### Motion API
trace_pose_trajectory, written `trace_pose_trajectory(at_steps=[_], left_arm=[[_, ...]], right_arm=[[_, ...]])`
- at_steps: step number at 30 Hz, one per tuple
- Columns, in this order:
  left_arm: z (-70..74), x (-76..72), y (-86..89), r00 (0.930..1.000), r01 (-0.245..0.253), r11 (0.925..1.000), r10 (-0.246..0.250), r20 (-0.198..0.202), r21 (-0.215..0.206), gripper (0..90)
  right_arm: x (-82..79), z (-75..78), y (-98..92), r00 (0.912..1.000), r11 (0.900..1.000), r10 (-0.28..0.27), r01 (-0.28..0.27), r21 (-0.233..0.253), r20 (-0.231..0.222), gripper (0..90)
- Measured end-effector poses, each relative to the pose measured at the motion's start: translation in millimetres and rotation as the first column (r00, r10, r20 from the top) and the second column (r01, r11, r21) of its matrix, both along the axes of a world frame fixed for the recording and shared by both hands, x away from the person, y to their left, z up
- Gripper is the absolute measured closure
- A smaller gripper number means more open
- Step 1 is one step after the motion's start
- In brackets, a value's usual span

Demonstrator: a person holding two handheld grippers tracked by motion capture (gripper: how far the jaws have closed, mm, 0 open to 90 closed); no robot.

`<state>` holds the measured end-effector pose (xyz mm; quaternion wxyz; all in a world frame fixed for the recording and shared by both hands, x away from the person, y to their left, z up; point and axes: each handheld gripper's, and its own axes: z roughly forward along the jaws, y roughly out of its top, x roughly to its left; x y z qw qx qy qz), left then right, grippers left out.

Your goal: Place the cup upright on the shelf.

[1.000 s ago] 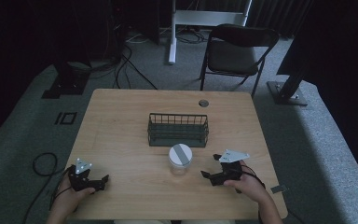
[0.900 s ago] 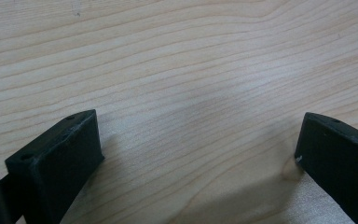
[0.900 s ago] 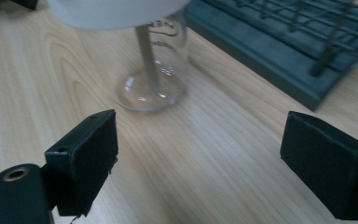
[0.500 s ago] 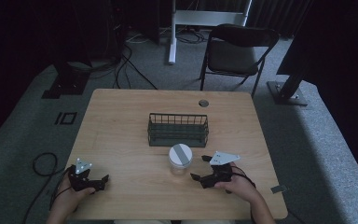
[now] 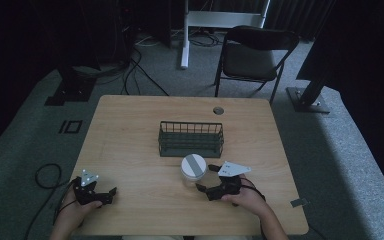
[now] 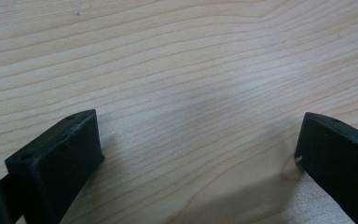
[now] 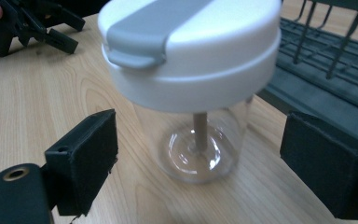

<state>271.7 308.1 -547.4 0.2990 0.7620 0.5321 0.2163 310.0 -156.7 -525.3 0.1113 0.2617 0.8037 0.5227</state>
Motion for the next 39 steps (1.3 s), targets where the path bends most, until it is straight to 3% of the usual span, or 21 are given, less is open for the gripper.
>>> trace_pose_trajectory(at_steps=[7,13,23,27,38,39], left_arm=[[0.0,0.0,0.0,1.0000,0.000,1.0000,0.000,0.000,-0.001,0.7],[0.0,0.0,0.0,1.0000,-0.001,1.0000,0.001,0.000,-0.002,0.7],[0.0,0.0,0.1,1.0000,0.000,1.0000,0.000,0.001,-0.001,0.7],[0.0,0.0,0.1,1.0000,0.000,1.0000,0.000,0.000,-0.001,0.7],[0.0,0.0,0.1,1.0000,0.000,1.0000,0.000,0.001,-0.001,0.7],[0.0,0.0,0.1,1.0000,0.000,1.0000,0.000,0.000,0.000,0.7]], right_arm=[[-2.2,-6.1,14.8,0.9991,0.999,-0.007,0.006,0.042,0.041,11.0],[-2.5,-12.6,27.0,0.9967,0.994,-0.071,0.067,0.084,0.041,11.0],[-3.9,-18.5,41.9,0.9853,0.984,-0.162,0.157,0.083,0.054,11.2],[-2.5,-18.6,45.9,0.9759,0.973,-0.213,0.208,0.096,0.047,14.0],[-4.2,-18.1,52.7,0.9659,0.963,-0.256,0.251,0.095,0.038,15.9],[-3.8,-16.8,53.0,0.9685,0.968,-0.244,0.240,0.078,0.048,16.5]])
